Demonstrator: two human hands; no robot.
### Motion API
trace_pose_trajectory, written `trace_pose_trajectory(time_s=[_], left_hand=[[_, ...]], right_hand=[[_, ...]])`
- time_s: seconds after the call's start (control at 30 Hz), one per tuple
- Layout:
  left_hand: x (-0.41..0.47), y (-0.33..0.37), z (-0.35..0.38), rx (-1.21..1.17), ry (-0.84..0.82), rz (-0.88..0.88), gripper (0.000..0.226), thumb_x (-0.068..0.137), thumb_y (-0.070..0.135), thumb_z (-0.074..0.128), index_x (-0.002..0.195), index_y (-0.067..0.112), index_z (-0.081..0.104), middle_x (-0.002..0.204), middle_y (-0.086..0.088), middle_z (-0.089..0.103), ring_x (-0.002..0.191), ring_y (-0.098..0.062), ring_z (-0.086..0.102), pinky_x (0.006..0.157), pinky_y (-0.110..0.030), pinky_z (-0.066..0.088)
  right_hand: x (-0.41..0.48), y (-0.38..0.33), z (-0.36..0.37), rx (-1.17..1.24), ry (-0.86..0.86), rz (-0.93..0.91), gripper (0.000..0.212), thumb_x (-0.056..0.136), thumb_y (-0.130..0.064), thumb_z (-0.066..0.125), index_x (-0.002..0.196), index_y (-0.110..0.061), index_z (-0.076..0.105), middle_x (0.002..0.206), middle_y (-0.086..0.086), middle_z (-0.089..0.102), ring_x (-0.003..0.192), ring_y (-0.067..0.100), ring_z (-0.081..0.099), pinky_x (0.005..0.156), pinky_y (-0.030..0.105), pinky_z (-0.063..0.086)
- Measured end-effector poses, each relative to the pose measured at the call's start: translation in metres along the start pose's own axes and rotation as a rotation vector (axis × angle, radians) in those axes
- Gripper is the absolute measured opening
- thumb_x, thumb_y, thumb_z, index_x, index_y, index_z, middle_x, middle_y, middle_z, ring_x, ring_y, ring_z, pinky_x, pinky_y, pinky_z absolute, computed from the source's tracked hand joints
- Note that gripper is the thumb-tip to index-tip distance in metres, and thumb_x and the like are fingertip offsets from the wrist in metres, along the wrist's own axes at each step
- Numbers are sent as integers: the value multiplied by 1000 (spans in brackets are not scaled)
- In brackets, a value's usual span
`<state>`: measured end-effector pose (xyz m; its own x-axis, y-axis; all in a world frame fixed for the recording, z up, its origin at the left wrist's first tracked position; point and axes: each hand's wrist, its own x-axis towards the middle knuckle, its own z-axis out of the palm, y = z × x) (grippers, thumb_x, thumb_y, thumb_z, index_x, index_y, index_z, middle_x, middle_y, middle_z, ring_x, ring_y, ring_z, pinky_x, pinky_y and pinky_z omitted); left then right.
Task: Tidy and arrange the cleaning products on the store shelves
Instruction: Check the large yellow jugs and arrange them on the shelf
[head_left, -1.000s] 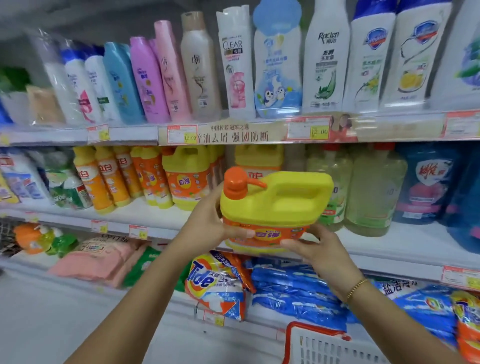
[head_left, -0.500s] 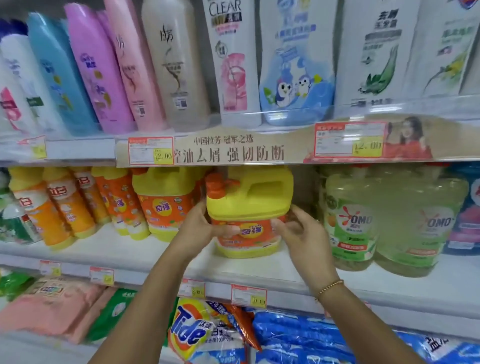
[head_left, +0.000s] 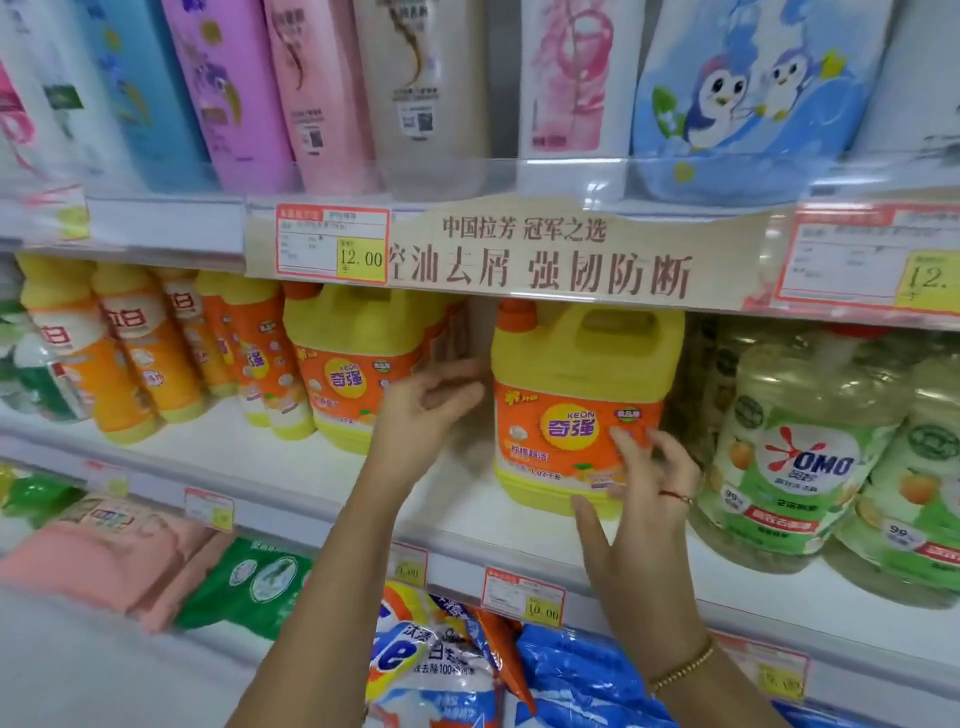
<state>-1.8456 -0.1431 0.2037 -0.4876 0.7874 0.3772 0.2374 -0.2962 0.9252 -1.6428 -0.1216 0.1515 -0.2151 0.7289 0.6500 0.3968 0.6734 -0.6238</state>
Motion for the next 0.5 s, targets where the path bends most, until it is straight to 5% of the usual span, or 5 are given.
trace_pose_trajectory(time_s=[0.07,0.17,0.33,0.5], left_hand=[[2,-2,-28,-27,271,40,18,87,2,65,90,19,70,79,11,72,77,-7,65,76,-24,49],[13,-10,-73,54,545,60,28,85,10,71,111,13,59,102,5,64,93,-9,60,87,-30,49],[37,-26,-110,17,275,-134,74,72,32,79,136,17,47,129,0,61,117,-17,60,104,-40,45],[33,-25,-116,94,110,-181,63,59,29,82,117,21,58,108,0,70,100,-24,67,79,-30,58]], right_hand=[[6,-10,3,-111,-7,-115,51,79,3,69,127,-9,54,125,-4,32,108,6,33,92,22,43],[18,-21,7,-188,-44,-279,47,73,5,72,117,-8,62,114,7,49,103,20,42,82,40,50],[12,-10,21,-295,-211,-273,62,67,-2,77,125,-12,58,117,7,54,104,20,41,85,40,51],[-2,-8,24,-211,-278,-178,55,74,-8,74,125,-14,54,123,4,48,108,18,38,91,40,47]])
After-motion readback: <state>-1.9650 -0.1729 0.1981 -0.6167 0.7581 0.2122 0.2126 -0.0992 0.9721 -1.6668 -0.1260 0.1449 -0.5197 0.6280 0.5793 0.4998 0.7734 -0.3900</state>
